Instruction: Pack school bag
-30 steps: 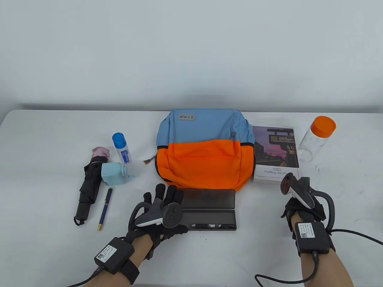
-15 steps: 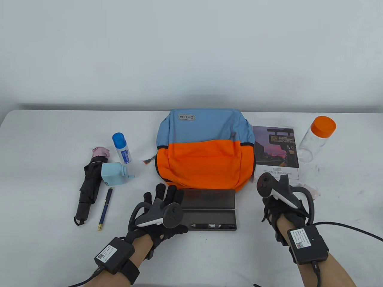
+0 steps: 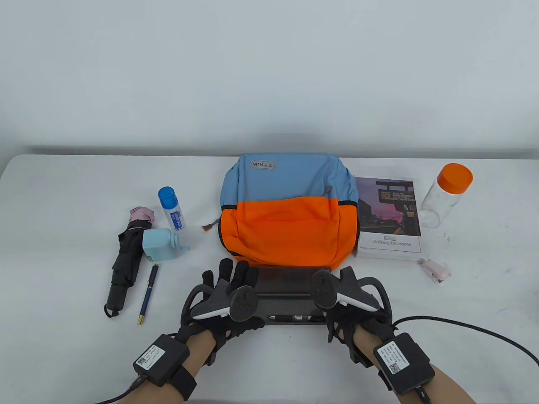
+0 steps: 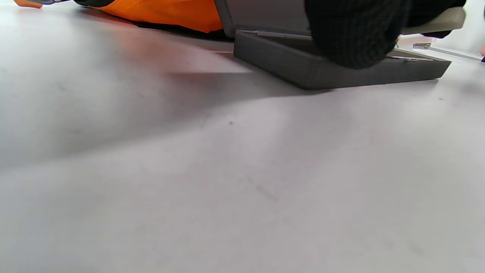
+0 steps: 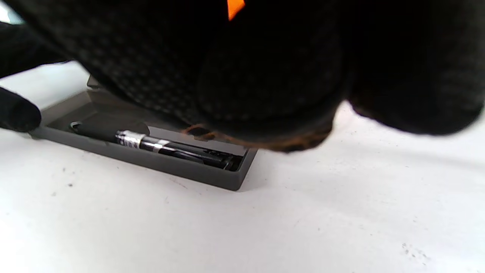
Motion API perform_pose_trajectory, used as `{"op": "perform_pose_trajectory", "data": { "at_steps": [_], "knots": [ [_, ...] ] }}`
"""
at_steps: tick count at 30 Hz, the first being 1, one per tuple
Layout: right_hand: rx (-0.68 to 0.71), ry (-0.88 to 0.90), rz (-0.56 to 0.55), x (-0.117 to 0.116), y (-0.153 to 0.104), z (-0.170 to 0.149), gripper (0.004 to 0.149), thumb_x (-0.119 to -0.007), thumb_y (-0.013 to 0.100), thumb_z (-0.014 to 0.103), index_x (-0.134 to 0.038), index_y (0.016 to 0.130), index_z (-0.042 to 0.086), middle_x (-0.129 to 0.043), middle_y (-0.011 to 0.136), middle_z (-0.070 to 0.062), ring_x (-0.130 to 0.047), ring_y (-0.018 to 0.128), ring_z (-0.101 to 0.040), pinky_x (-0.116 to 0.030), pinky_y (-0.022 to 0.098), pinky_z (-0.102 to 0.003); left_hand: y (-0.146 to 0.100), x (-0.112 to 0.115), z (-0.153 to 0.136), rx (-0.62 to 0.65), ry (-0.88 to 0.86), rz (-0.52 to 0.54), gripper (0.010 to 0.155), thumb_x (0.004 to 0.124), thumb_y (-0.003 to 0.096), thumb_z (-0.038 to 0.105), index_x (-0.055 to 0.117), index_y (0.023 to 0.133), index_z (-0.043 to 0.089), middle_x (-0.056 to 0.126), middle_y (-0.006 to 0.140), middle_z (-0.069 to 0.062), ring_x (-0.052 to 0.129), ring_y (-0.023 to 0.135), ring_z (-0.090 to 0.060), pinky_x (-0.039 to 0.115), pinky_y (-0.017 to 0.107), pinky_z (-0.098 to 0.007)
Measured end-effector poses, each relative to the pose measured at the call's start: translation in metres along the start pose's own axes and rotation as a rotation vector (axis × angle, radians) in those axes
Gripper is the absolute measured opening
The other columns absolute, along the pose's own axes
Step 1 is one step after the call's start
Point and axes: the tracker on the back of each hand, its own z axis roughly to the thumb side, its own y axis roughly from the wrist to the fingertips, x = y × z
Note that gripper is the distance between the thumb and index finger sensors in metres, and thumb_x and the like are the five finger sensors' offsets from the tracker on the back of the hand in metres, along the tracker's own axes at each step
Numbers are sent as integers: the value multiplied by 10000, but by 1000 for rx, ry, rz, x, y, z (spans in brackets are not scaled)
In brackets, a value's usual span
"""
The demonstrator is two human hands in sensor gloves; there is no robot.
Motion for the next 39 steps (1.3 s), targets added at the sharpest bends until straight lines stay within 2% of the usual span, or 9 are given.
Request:
{"op": "perform_pose_trajectory", "data": {
  "at_steps": [12, 15, 20, 23, 29, 33, 35, 37, 39],
  "knots": [
    [27, -226, -18, -27, 1, 13, 725, -1001, 291, 187, -698, 942, 88, -805, 847, -370, -1019, 295, -209, -930, 228, -453, 0, 1, 0, 2, -2, 0, 1132, 669, 526, 615, -78, 1136, 22, -18, 1180, -347, -23, 987, -709, 167, 606, -933],
    [23, -217, 39, -33, 2, 12, 775, -982, 307, 202, -618, 981, 85, -716, 892, -382, -985, 378, -244, -905, 281, -482, 0, 1, 0, 3, -4, -2, 1130, 668, 526, 616, -77, 1136, 24, -17, 1180, -348, -22, 987, -707, 168, 605, -932],
    [29, -226, 31, -35, 1, 11, 843, -973, 309, 218, -526, 1009, 72, -688, 899, -374, -973, 422, -253, -897, 310, -490, 0, 1, 0, 3, -3, -2, 1130, 667, 526, 615, -78, 1136, 22, -17, 1179, -348, -24, 987, -707, 167, 605, -933],
    [18, -162, 24, -31, -1, 6, 827, -969, 315, 221, -548, 998, 20, -713, 886, -363, -980, 423, -266, -898, 310, -500, 0, 1, 0, 3, -5, -2, 1131, 667, 526, 616, -77, 1136, 22, -18, 1179, -350, -23, 987, -707, 167, 604, -933],
    [8, -150, 16, -27, -2, -2, 753, -955, 330, 243, -632, 981, 46, -742, 871, -354, -987, 427, -273, -900, 313, -505, 0, 1, 0, 3, -5, -3, 1131, 667, 526, 616, -79, 1136, 24, -17, 1180, -348, -23, 987, -707, 167, 604, -933],
    [7, -142, 56, -31, 1, -3, 763, -949, 336, 250, -594, 977, 35, -756, 865, -344, -991, 432, -280, -902, 317, -510, 0, 1, 0, 2, -4, -2, 1131, 666, 526, 616, -78, 1136, 21, -18, 1179, -349, -24, 987, -708, 167, 605, -933],
    [7, -158, 8, -25, -1, -3, 736, -958, 331, 242, -638, 970, 65, -793, 850, -310, -1001, 430, -273, -911, 316, -506, 0, 1, 0, 2, -4, -1, 1130, 666, 527, 616, -77, 1136, 20, -18, 1179, -348, -25, 987, -707, 167, 605, -933],
    [16, -189, -99, -13, -3, -4, 709, -978, 314, 264, -703, 947, 104, -855, 814, -270, -1018, 414, -259, -925, 308, -497, 0, 1, 0, 2, -5, -2, 1131, 667, 527, 615, -76, 1136, 19, -17, 1179, -348, -24, 986, -707, 167, 604, -933],
    [9, -153, -127, -2, -3, -7, 720, -997, 296, 306, -734, 935, 102, -889, 790, -250, -1027, 410, -263, -929, 305, -502, 1, 1, -1, 2, -8, -2, 1131, 667, 526, 616, -77, 1136, 22, -17, 1180, -346, -22, 987, -707, 167, 604, -933]
  ]
}}
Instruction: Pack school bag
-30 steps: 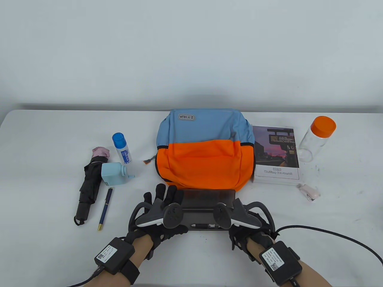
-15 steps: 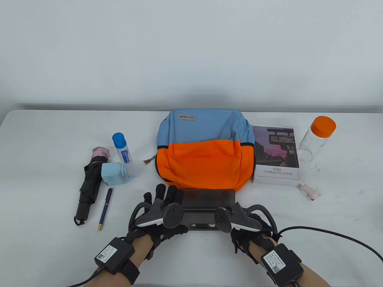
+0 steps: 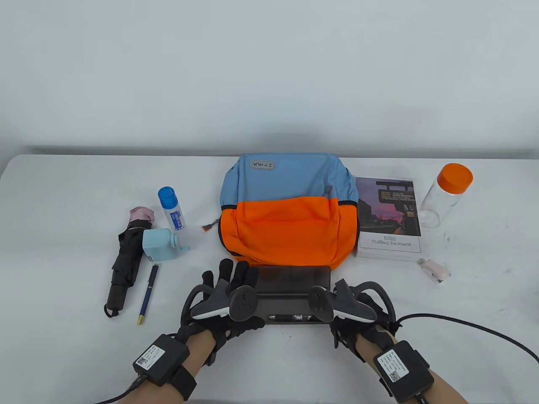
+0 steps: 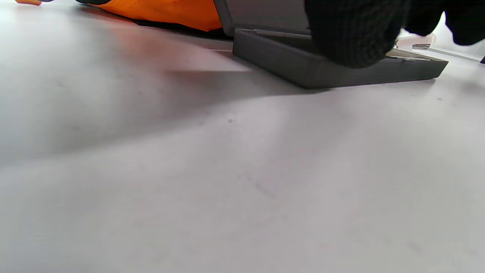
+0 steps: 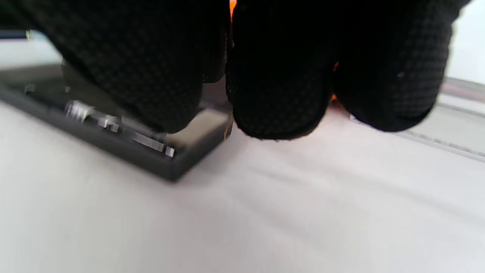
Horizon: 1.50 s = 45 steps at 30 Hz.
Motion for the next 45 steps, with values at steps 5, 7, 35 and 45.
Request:
{"op": "perform_pose_trajectory", "data": {
  "at_steps": [5, 7, 35, 45],
  "knots": [
    [12, 150, 200, -2, 17, -12, 875, -995, 275, 421, -630, 993, 80, -786, 879, -331, -998, 487, -318, -896, 349, -536, 0, 0, 0, 5, -5, 2, 1128, 673, 526, 610, -69, 1139, 21, -5, 1186, -329, -14, 995, -697, 174, 608, -932],
    [28, 93, 191, -6, 21, -13, 900, -997, 258, 434, -616, 996, 88, -789, 885, -323, -1001, 488, -308, -902, 350, -529, 0, 0, 0, 8, -2, 5, 1119, 677, 525, 603, -57, 1142, 27, 6, 1188, -320, -3, 1002, -689, 184, 615, -929],
    [7, 149, 188, -19, 33, -17, 883, -1059, 206, 364, -639, 946, 131, -820, 891, -308, -985, 598, -388, -883, 398, -590, -23, -41, -3, -18, -7, 138, 1083, 738, 535, 550, 53, 1186, 23, 52, 1192, -357, 25, 1012, -692, 217, 650, -911],
    [-5, 175, 184, -20, 31, -22, 873, -1054, 212, 374, -633, 950, 171, -792, 910, -323, -971, 609, -390, -876, 402, -588, -103, -124, -79, -453, -16, 313, 860, 826, 537, 462, 488, 1206, 39, 619, 1182, -327, 613, 1042, -650, 569, 739, -765]
  ]
}}
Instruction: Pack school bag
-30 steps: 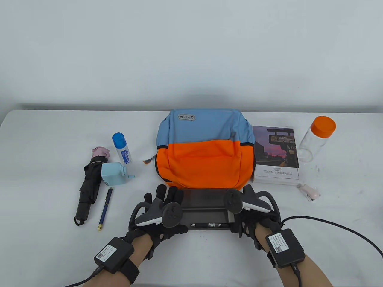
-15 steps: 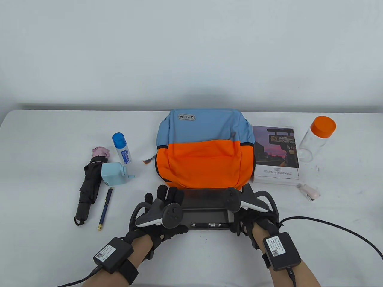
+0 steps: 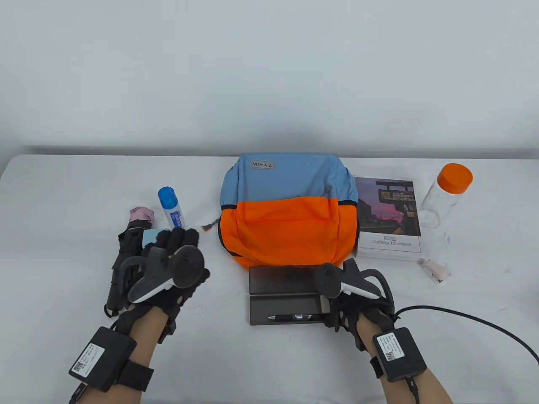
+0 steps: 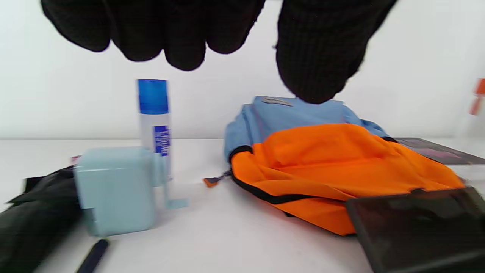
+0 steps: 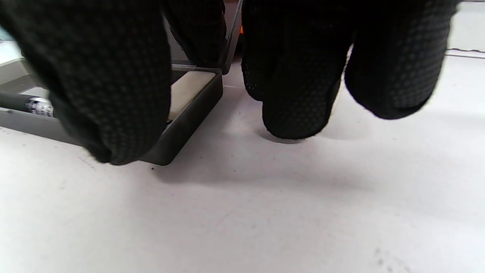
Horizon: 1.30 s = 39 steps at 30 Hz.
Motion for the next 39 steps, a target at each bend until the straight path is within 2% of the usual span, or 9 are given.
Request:
{"op": "perform_pose_trajectory", "data": {
  "at_steps": [2, 6, 9, 13, 14, 26, 30, 33, 39],
  "knots": [
    [1, -3, 1, 0, 0, 0, 873, -1054, 213, 372, -633, 950, 168, -796, 906, -323, -973, 606, -390, -877, 401, -588, -4, 10, -17, -98, 40, -22, 790, 827, 539, 457, 584, 1173, 54, 701, 1120, -299, 693, 984, -624, 626, 722, -738],
    [4, -22, 1, 1, 1, 2, 873, -1055, 211, 370, -638, 947, 156, -804, 899, -320, -976, 603, -389, -879, 400, -586, -11, 53, -45, -257, 139, -145, 707, 823, 542, 463, 692, 1113, 68, 821, 1017, -258, 846, 866, -559, 754, 649, -669],
    [4, -27, -1, 1, 1, 3, 873, -1053, 211, 371, -637, 947, 155, -805, 900, -320, -978, 604, -388, -880, 399, -586, -13, 84, -55, -373, 109, -259, 715, 821, 555, 433, 665, 1120, 23, 828, 1013, -250, 882, 833, -545, 785, 621, -650],
    [8, -6, 2, 0, 0, 0, 875, -1051, 217, 371, -629, 953, 156, -795, 905, -325, -972, 610, -392, -877, 401, -587, -10, 106, -56, -458, 114, -331, 737, 821, 563, 407, 623, 1143, -2, 799, 1034, -320, 870, 853, -561, 780, 626, -652],
    [10, -1, 2, -1, 0, 0, 876, -1050, 218, 371, -626, 955, 156, -789, 908, -328, -969, 612, -394, -875, 403, -587, -8, 111, -54, -471, 148, -346, 738, 821, 564, 405, 621, 1145, -3, 804, 1042, -285, 870, 857, -558, 782, 625, -650],
    [4, -5, 2, -1, 0, 0, 873, -1046, 223, 370, -621, 956, 160, -788, 909, -328, -967, 616, -396, -875, 402, -588, 9, 130, -32, -516, 325, -370, 609, 831, 567, 345, 742, 1070, 14, 931, 944, -234, 998, 735, -467, 879, 548, -575],
    [3, -9, 4, -2, -1, 1, 875, -1040, 229, 369, -610, 962, 159, -773, 918, -331, -960, 625, -400, -871, 406, -589, 13, 133, -28, -439, 431, -358, 542, 835, 554, 349, 809, 1000, 43, 1002, 856, -179, 1058, 651, -411, 921, 508, -552],
    [3, -12, 4, -2, -1, 1, 876, -1037, 230, 372, -607, 964, 161, -772, 918, -332, -959, 627, -401, -869, 407, -589, 14, 135, -30, -443, 393, -418, 546, 814, 567, 377, 784, 993, 37, 978, 858, -183, 1036, 661, -418, 905, 521, -563],
    [2, -13, 5, -2, -1, 1, 875, -1038, 230, 370, -607, 963, 161, -773, 918, -331, -961, 627, -400, -869, 409, -590, 8, 145, -19, -352, 566, -415, 528, 723, 581, 402, 753, 978, 56, 962, 862, -188, 1045, 669, -404, 918, 518, -553]
  ]
}}
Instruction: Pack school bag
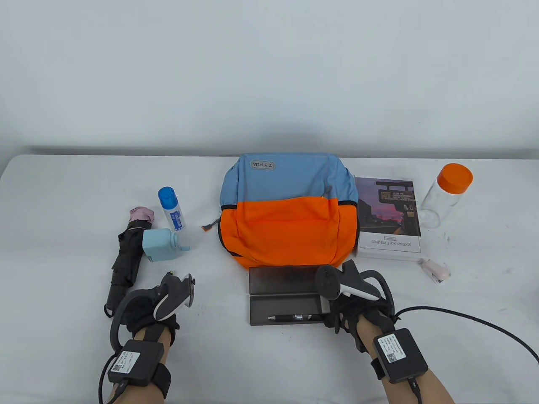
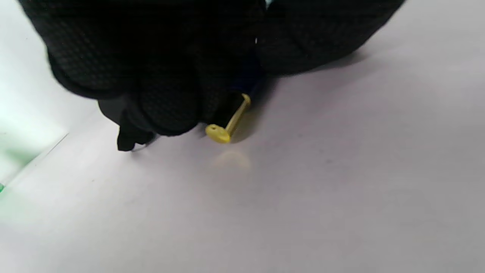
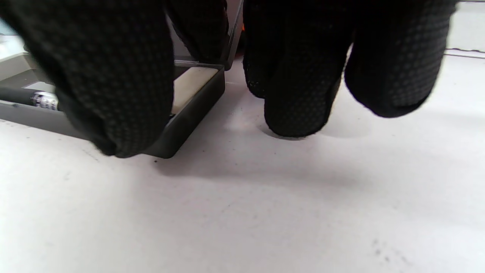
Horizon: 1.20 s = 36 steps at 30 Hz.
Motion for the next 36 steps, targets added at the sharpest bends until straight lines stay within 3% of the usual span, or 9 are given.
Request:
{"op": "perform_pose_trajectory", "data": {
  "at_steps": [4, 7, 12, 17, 25, 31, 36],
  "knots": [
    [-1, 1, -1, 0, 0, 0, 875, -1036, 232, 370, -604, 965, 161, -767, 922, -334, -953, 644, -409, -864, 418, -597, -18, -15, -4, 31, -30, 97, 521, 709, 591, 382, 722, 991, 47, 956, 874, -181, 1043, 680, -411, 910, 532, -565],
    [-1, 6, -2, -1, -1, 0, 874, -1035, 234, 370, -603, 965, 162, -766, 924, -331, -949, 649, -413, -862, 420, -600, -38, -34, -7, 98, -62, 244, 524, 700, 595, 352, 700, 1006, 27, 932, 888, -199, 1020, 689, -427, 889, 545, -589],
    [-1, 10, -1, -1, 0, 0, 874, -1037, 233, 370, -606, 964, 163, -767, 923, -330, -948, 651, -415, -860, 423, -602, -83, -73, -7, 326, -118, 442, 539, 654, 603, 319, 633, 1044, 11, 862, 939, -212, 965, 742, -453, 851, 587, -624],
    [-8, 11, 0, -1, -1, 0, 873, -1035, 236, 367, -601, 966, 163, -754, 931, -336, -942, 658, -419, -856, 428, -604, -113, -105, 9, 557, -202, 556, 535, 654, 589, 285, 629, 1062, 37, 851, 960, -216, 962, 756, -453, 853, 596, -633],
    [-11, 14, -1, -1, -1, 0, 872, -1036, 236, 368, -602, 965, 167, -754, 932, -333, -941, 659, -416, -857, 429, -603, -105, -122, 66, 738, -234, 513, 531, 707, 551, 236, 687, 1056, 74, 871, 966, -222, 1002, 704, -408, 892, 576, -605],
    [-8, 26, -2, -1, -1, -2, 872, -1037, 235, 368, -604, 964, 170, -755, 930, -333, -941, 656, -415, -856, 429, -602, -87, -113, 107, 765, -259, 534, 512, 805, 526, 267, 805, 1009, 101, 955, 909, -172, 1056, 667, -376, 926, 550, -571],
    [-5, 26, -1, -1, 0, -2, 873, -1038, 234, 369, -605, 964, 167, -758, 928, -332, -942, 655, -417, -858, 427, -600, -85, -113, 120, 790, -277, 533, 504, 858, 507, 300, 840, 983, 132, 994, 882, -126, 1071, 705, -369, 920, 571, -583]
  ]
}}
